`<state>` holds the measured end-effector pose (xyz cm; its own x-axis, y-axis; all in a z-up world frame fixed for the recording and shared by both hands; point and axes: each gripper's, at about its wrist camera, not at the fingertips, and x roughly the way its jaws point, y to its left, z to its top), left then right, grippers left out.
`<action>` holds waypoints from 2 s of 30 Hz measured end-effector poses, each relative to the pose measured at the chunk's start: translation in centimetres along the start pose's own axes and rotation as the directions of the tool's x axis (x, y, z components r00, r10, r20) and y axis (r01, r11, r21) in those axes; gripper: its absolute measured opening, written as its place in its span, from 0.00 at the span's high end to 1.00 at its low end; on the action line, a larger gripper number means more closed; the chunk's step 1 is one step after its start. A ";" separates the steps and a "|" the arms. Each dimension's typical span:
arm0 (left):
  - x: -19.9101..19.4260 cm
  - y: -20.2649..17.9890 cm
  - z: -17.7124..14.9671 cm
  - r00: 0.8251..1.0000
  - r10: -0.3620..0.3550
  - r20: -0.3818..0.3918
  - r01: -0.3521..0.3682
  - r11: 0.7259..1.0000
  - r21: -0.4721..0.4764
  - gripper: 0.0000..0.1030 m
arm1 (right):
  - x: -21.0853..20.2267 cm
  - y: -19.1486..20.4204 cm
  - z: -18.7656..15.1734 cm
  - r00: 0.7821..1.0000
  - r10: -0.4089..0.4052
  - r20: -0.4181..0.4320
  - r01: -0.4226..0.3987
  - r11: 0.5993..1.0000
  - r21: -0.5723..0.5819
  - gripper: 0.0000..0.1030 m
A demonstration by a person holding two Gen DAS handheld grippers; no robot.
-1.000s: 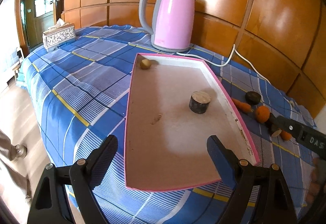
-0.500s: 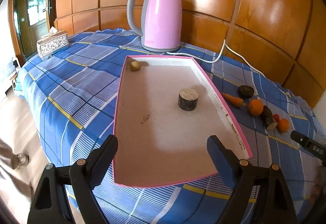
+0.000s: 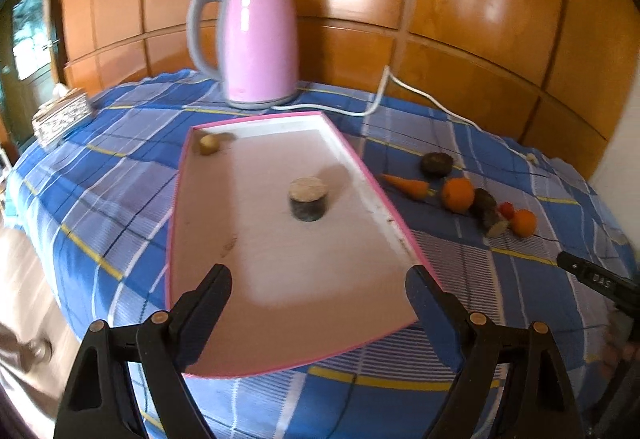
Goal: Organize fruits
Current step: 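Reach the left tool to the orange carrot and grasp it, then carry the carrot with the left tool into the tray and release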
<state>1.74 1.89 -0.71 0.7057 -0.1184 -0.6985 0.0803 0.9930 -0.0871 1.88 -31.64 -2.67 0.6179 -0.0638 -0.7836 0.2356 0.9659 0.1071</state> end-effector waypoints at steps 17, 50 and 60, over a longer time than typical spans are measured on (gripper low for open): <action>5.3 -6.5 5.7 0.957 -0.198 -0.214 0.262 0.906 0.334 0.40 | 0.4 -0.8 -0.5 1.000 0.010 -0.010 -0.010 1.000 0.015 0.46; 17.7 -13.3 8.4 0.926 -0.117 -0.360 0.356 0.587 0.727 0.62 | 2.6 -3.9 -2.1 0.995 -0.104 -0.003 0.104 0.994 0.015 0.41; 16.6 -12.7 8.1 0.932 -0.149 -0.331 0.348 0.632 0.693 0.71 | 2.6 -3.8 -2.1 0.994 -0.106 -0.007 0.106 0.994 0.011 0.40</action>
<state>18.15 -12.69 -5.45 0.4123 -0.2604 -0.8731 0.7836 0.5902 0.1940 1.05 -34.94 -6.40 0.5844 -0.1638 -0.7947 0.3078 0.9510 0.0304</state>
